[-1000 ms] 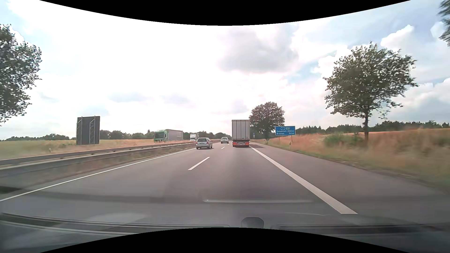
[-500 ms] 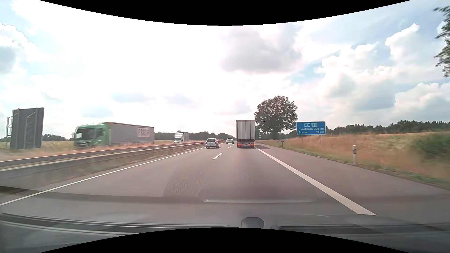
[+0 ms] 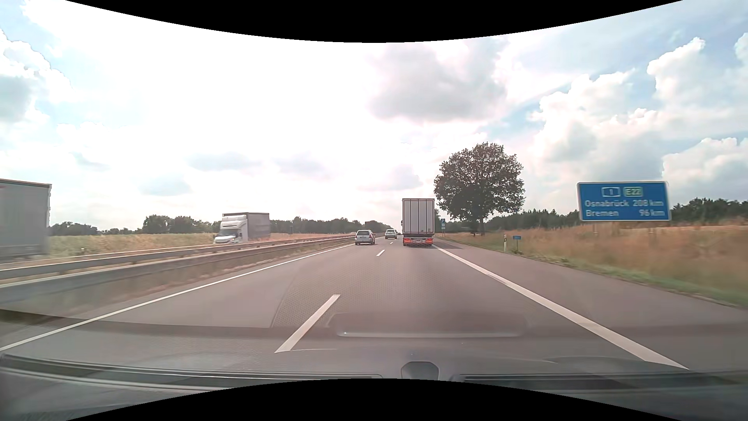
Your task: Follow the waypoints while adhering to traffic rules and regulations
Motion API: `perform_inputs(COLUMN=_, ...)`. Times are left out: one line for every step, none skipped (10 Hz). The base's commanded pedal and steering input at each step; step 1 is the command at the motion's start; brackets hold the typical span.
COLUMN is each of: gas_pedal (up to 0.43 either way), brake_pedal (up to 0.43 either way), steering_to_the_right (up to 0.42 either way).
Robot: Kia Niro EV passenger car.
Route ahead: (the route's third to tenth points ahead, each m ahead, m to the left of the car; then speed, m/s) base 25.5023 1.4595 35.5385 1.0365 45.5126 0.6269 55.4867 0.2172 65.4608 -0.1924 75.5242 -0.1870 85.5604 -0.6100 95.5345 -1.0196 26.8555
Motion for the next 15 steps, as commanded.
perform_inputs(gas_pedal=0.61, brake_pedal=0.0, steering_to_the_right=-0.004)
perform_inputs(gas_pedal=0.63, brake_pedal=0.0, steering_to_the_right=-0.004)
perform_inputs(gas_pedal=0.661, brake_pedal=0.0, steering_to_the_right=-0.004)
perform_inputs(gas_pedal=0.661, brake_pedal=0.0, steering_to_the_right=-0.003)
perform_inputs(gas_pedal=0.661, brake_pedal=0.0, steering_to_the_right=-0.002)
perform_inputs(gas_pedal=0.661, brake_pedal=0.0, steering_to_the_right=0.0)
perform_inputs(gas_pedal=0.661, brake_pedal=0.0, steering_to_the_right=0.002)
perform_inputs(gas_pedal=0.661, brake_pedal=0.0, steering_to_the_right=0.003)
perform_inputs(gas_pedal=0.661, brake_pedal=0.0, steering_to_the_right=0.003)
perform_inputs(gas_pedal=0.661, brake_pedal=0.0, steering_to_the_right=0.004)
perform_inputs(gas_pedal=0.661, brake_pedal=0.0, steering_to_the_right=0.004)
perform_inputs(gas_pedal=0.661, brake_pedal=0.0, steering_to_the_right=0.004)
perform_inputs(gas_pedal=0.661, brake_pedal=0.0, steering_to_the_right=0.004)
perform_inputs(gas_pedal=0.661, brake_pedal=0.0, steering_to_the_right=0.003)
perform_inputs(gas_pedal=0.661, brake_pedal=0.0, steering_to_the_right=0.001)
